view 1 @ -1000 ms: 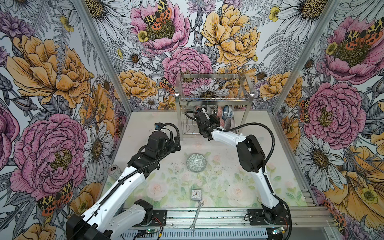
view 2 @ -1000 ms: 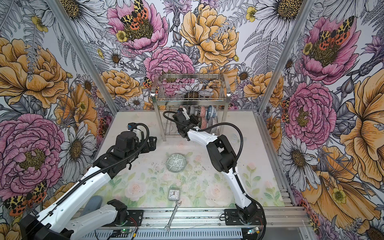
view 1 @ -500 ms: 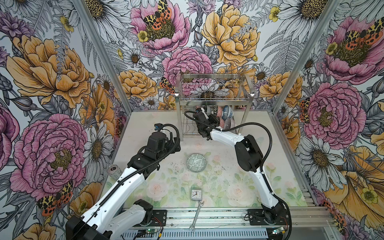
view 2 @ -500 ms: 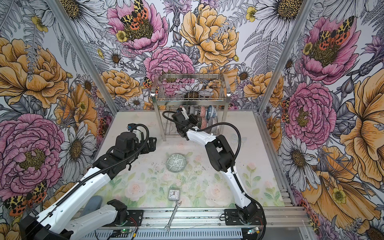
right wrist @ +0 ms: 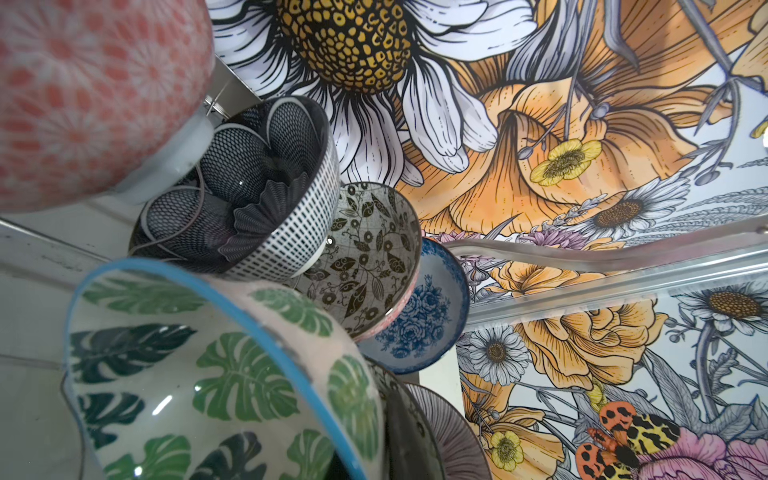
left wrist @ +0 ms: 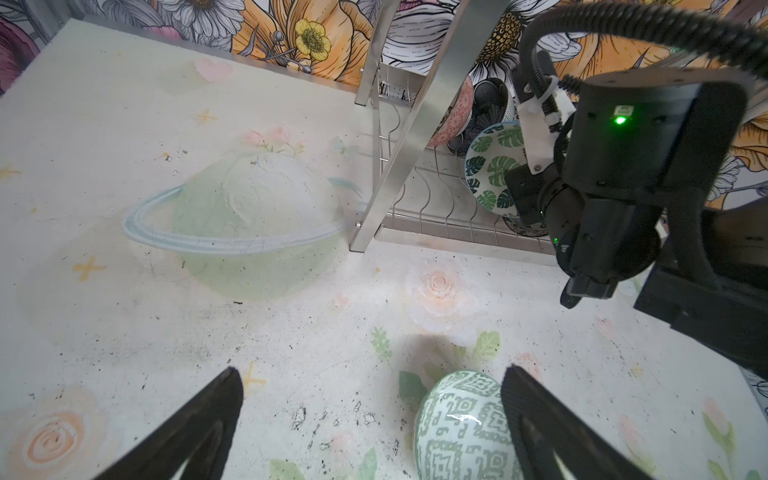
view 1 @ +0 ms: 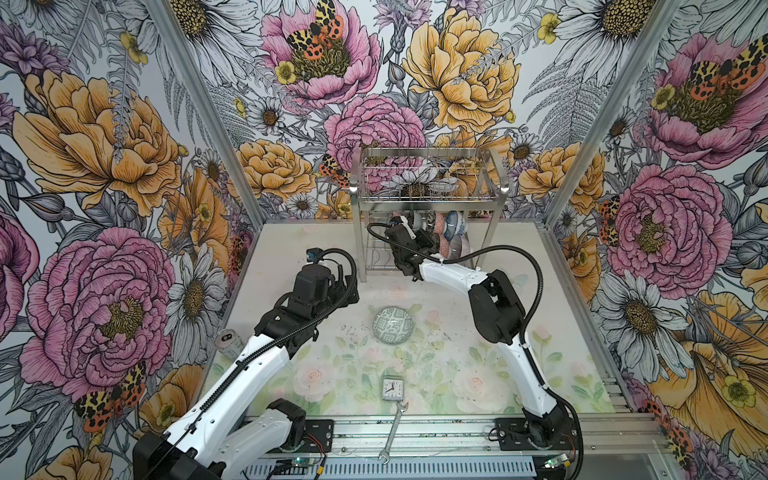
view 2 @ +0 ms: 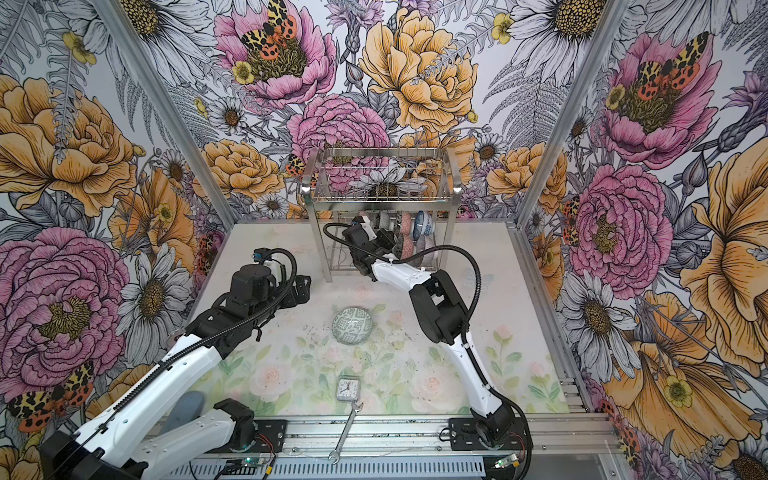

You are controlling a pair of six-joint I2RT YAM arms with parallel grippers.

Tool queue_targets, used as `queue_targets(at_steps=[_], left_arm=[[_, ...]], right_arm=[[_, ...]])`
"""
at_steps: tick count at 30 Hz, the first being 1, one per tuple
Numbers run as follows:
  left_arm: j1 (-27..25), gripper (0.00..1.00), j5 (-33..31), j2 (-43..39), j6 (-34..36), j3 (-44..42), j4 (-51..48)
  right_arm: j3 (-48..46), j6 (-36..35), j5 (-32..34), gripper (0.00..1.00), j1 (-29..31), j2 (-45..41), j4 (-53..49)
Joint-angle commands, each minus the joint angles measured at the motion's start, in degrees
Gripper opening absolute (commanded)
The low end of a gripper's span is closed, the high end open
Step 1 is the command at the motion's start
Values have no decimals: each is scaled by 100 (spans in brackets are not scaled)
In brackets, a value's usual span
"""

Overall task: Load the bowls into the dish rack
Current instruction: 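Lower the monstera bowl upright into the rack and open the right gripper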

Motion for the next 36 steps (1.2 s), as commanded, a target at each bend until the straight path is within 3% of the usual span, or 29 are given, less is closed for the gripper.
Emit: queue_targets(at_steps=[1,12,27,33,36], left_arm=[[62,99,72,12,-29,-67,120],[107,99,142,59,-32,-96,185],[119,99,217,112,-30,-56,185],[115,99,230,95,-25,-51,180],[113,99,230,64,-30,-69,176]], right_arm=[[-63,66,-134,13,115,-172,54],[-126,98,-188,21,111,-238,51],[-527,167,-327,40,104,-771,52],[-701,179,-470,75,102,-1003,45],[-853,233,-592,84,102,-1179,46]])
